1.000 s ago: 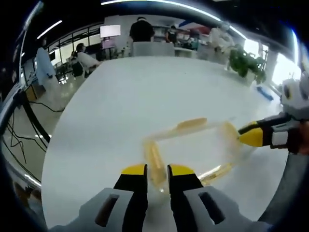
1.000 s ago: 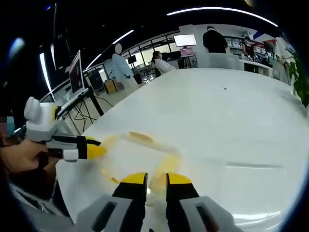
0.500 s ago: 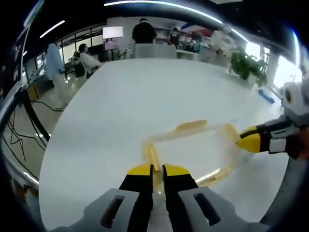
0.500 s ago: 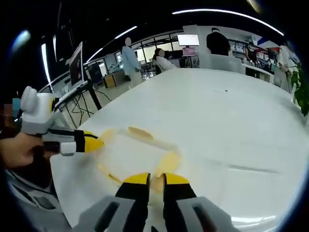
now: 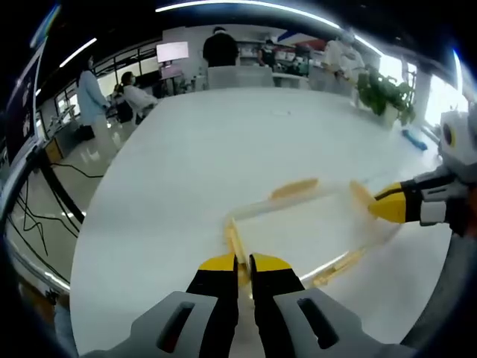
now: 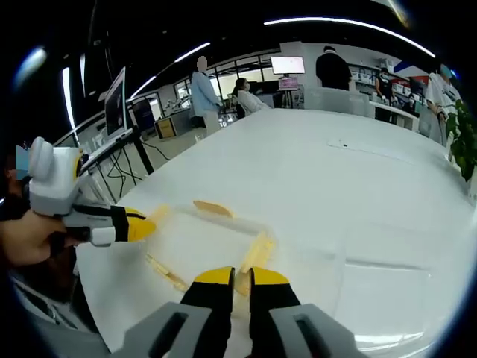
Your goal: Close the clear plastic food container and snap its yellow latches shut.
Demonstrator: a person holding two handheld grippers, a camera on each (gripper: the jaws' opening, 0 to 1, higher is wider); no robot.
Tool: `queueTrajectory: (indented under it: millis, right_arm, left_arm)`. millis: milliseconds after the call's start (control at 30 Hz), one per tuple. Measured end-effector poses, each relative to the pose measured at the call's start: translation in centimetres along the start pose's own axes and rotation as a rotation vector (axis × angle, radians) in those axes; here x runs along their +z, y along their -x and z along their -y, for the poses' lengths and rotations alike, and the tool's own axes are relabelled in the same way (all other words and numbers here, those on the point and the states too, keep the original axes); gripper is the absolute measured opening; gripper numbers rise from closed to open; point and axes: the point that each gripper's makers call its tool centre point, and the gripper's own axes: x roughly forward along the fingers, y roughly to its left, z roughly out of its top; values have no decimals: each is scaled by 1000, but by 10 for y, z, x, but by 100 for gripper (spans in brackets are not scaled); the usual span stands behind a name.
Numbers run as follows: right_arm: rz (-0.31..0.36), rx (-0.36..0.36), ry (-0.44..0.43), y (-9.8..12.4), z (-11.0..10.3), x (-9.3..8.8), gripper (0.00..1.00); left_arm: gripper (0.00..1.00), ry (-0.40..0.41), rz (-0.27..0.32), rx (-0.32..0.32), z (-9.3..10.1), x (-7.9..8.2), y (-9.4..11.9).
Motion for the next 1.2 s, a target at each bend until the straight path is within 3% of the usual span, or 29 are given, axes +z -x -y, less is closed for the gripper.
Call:
queueTrajectory:
  millis: [400,800,1200]
  right_arm:
    - [45,5,-25,10,-4,21,3]
    - [72,-1,-26,29,-2,33,2]
    - [84,-5,-34,44,-3,34,2]
  left_arm:
    - [1,53,43,10,-3,18,14]
    - [2,20,51,1,9,27,29]
    - [2,-18,48,-2,18,35,42]
